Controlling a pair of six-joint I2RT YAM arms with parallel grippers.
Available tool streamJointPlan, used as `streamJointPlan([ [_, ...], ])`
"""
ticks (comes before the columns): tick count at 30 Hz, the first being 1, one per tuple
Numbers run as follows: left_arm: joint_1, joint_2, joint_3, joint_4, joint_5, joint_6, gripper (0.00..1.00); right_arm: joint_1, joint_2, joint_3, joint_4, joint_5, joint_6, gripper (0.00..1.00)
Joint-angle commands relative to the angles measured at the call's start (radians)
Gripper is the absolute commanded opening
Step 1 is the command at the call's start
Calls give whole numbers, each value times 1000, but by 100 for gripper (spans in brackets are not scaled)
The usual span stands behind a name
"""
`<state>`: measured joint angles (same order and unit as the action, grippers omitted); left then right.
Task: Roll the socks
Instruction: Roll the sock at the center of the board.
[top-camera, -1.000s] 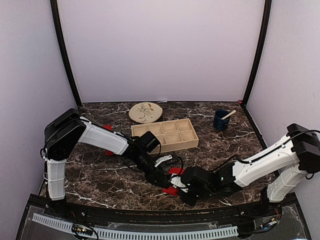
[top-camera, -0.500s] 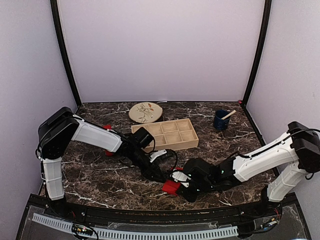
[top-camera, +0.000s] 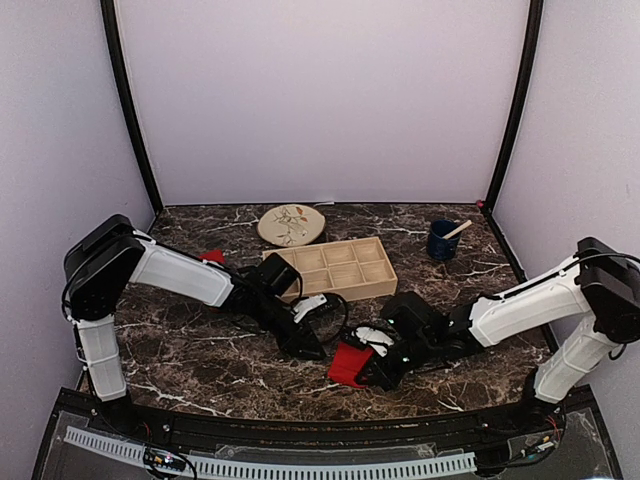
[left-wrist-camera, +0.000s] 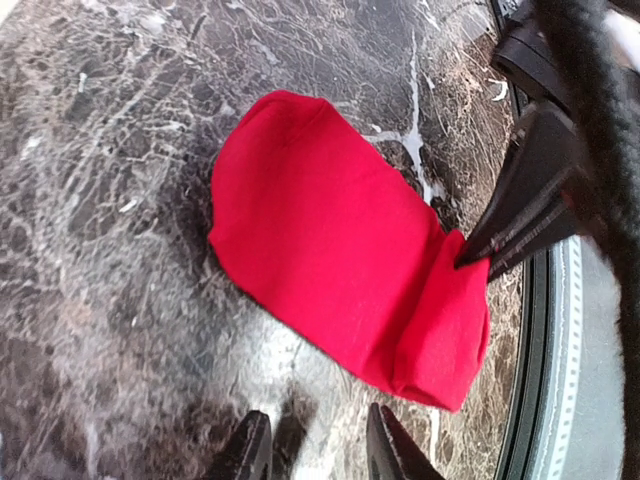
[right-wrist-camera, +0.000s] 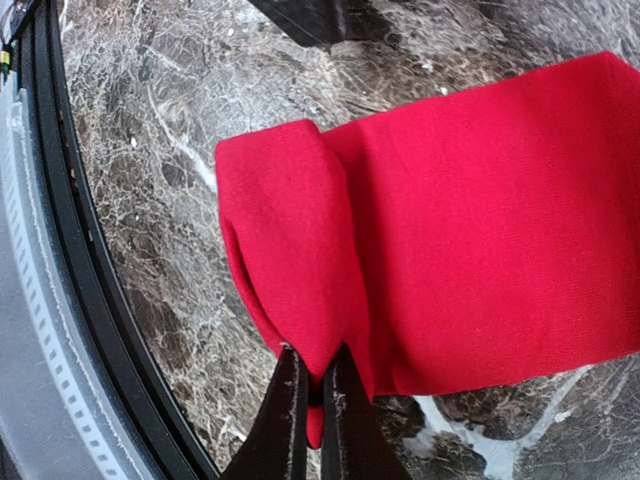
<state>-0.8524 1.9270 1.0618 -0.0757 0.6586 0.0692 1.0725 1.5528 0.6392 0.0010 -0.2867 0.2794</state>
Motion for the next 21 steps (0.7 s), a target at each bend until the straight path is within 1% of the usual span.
streamJointPlan([
  [1,1,-85,-36,54,-36,-9,35,-55,7,-23,19,-138,28,2],
  [7,-2,-137,-83,104,-64,-12,35,-103,32,-17,30,-233,32,2],
  [11,-18,-165,-98,102,-82,12,35,-134,64,-11,34,-294,35,2],
  [16,-69,-207,-111,83,-127,62,36,-164,103,5,29,-354,38,2],
  [21,-128,-216,-108,52,-170,123,36,-185,132,14,25,-382,45,1],
])
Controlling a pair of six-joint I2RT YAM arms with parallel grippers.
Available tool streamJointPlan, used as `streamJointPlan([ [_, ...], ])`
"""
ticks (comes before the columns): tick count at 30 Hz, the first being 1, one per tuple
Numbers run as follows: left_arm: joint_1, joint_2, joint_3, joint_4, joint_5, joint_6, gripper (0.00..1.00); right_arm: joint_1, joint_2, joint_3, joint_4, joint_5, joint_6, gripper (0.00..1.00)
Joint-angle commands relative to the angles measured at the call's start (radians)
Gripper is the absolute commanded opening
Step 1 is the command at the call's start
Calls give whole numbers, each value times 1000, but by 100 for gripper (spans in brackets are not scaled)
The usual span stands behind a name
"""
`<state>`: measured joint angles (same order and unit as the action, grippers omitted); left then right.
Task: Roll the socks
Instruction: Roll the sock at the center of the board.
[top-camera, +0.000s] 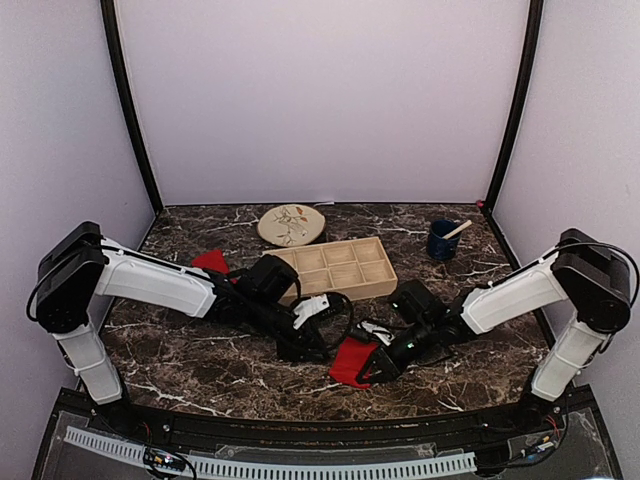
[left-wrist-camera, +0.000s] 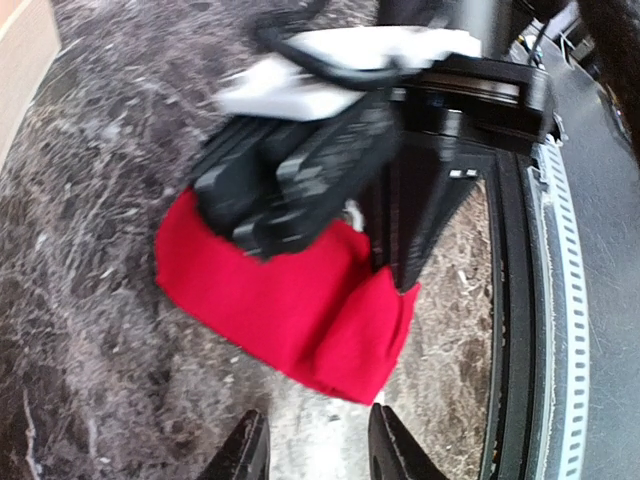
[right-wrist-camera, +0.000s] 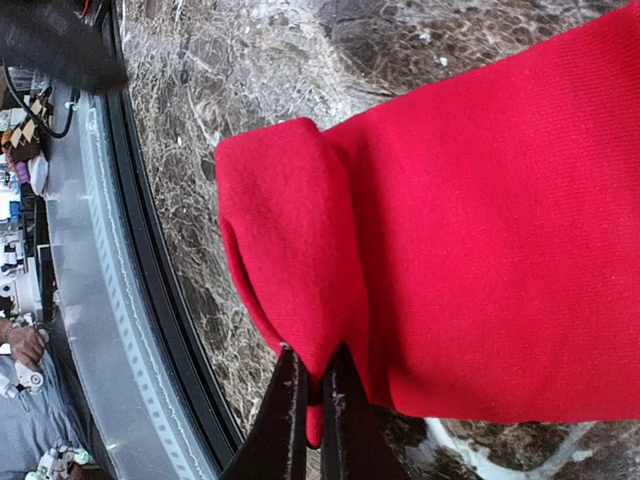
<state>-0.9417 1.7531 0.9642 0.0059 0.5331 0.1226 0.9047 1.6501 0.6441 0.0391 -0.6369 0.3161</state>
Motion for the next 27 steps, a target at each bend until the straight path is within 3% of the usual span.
streamJointPlan([
  [1,-48,-43,-11,-33,-54,81,36,-22,40,11,-14,-38,9,2],
  [27,-142,73,88,-111,-167,253,39,-53,102,64,-80,-103,-25,2],
])
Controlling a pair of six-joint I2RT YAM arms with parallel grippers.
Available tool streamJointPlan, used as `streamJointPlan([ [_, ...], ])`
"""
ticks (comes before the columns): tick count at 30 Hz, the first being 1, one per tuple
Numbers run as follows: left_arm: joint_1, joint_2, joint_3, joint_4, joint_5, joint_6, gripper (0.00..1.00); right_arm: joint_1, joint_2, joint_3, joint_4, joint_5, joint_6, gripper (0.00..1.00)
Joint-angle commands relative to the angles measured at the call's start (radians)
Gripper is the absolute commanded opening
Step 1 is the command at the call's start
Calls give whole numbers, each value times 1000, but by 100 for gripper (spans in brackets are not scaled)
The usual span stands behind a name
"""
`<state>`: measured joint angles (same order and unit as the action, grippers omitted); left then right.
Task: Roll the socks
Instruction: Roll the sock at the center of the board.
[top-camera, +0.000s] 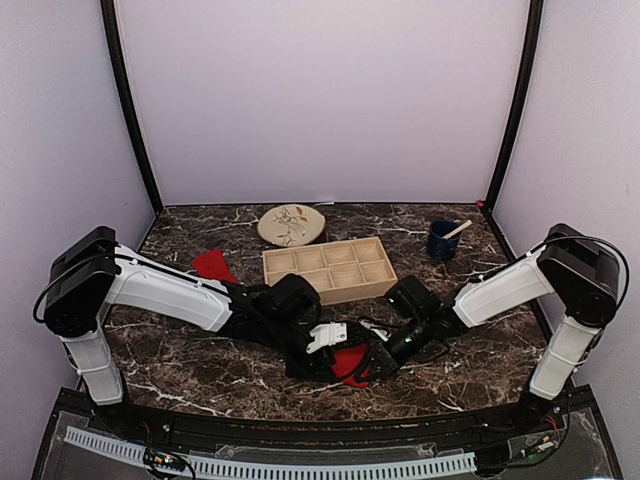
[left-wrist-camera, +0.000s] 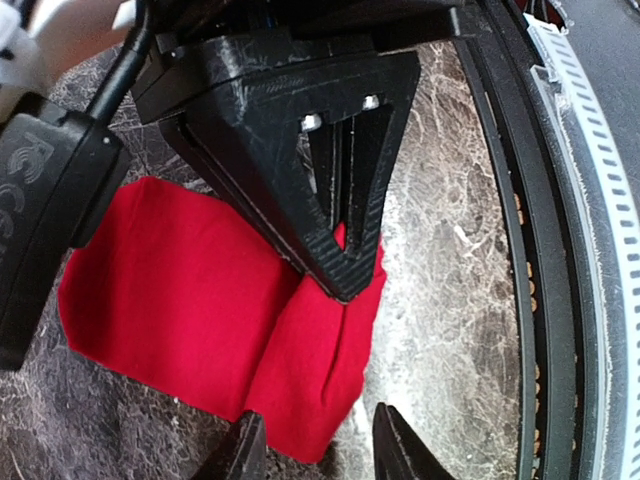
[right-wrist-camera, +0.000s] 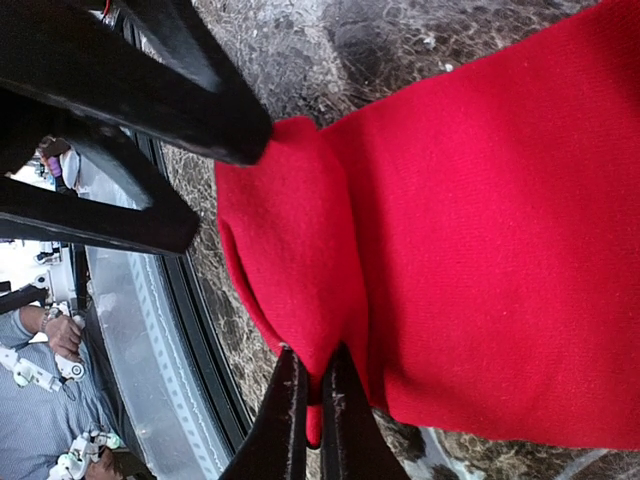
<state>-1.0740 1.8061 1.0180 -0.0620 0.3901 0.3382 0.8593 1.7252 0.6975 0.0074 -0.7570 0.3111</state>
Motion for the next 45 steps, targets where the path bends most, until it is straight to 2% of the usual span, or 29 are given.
streamJointPlan([
  [1,-12,26,35,-42,-28,40,39,-8,28,11,-49,17,-21,2],
  [11,-23,61,44,-34,-73,62,39,-13,43,20,-58,1,-28,1],
  [16,-24,67,46,-24,-74,67,36,-14,52,25,-64,-2,-32,1],
  [23,-24,79,65,-38,-56,74,18,-17,53,28,-72,6,-32,2],
  [28,-24,96,81,-64,-40,71,0,-22,46,27,-80,22,-29,9],
  [32,-23,101,80,-76,-37,60,0,-33,35,14,-73,36,-13,20],
  [35,-20,113,85,-93,-29,53,0,-45,21,-6,-55,42,5,24],
  [45,31,150,136,-173,54,17,0,-82,-48,-79,33,73,82,30],
])
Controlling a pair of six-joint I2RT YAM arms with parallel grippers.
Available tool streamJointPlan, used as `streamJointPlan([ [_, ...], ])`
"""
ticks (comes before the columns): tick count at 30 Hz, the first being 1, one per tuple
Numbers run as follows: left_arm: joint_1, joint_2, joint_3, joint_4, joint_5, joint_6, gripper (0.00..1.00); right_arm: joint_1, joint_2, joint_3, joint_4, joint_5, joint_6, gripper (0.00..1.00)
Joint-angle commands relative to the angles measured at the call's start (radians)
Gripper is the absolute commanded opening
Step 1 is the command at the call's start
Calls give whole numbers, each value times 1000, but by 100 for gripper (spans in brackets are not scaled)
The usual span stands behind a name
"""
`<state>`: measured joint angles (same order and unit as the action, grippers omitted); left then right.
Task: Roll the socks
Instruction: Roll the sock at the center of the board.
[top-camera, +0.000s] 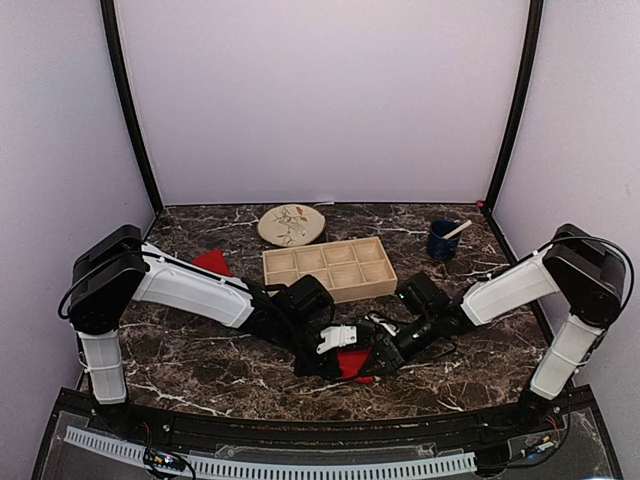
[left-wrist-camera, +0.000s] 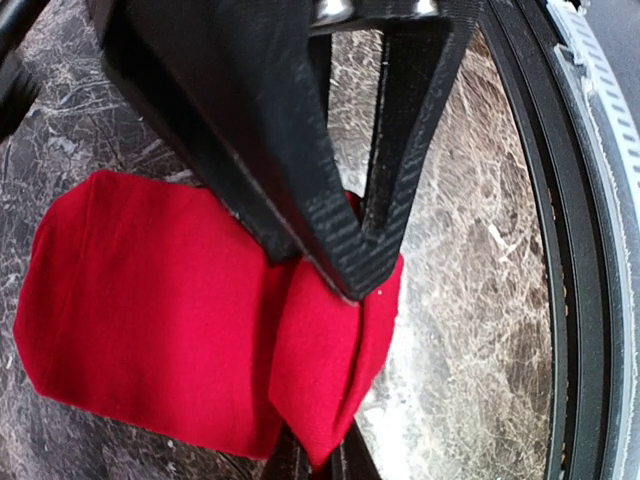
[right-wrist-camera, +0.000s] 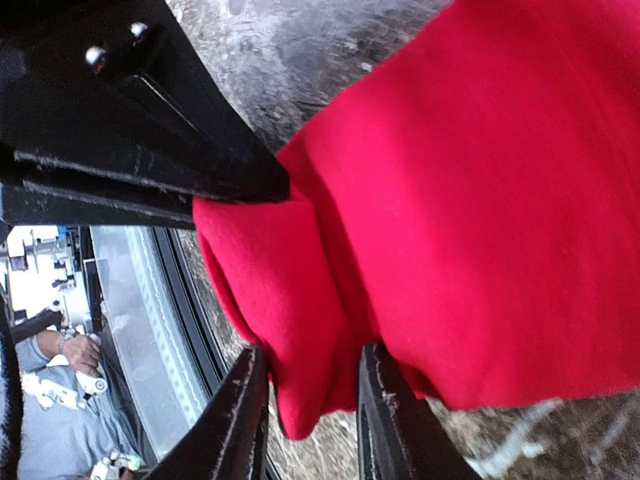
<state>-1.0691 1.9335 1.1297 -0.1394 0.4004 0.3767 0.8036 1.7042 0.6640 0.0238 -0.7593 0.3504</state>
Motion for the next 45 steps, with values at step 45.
streamJointPlan([
  [45,180,243,288,-462,394,-63,0,357,-367,-140,81,896,-105,34],
])
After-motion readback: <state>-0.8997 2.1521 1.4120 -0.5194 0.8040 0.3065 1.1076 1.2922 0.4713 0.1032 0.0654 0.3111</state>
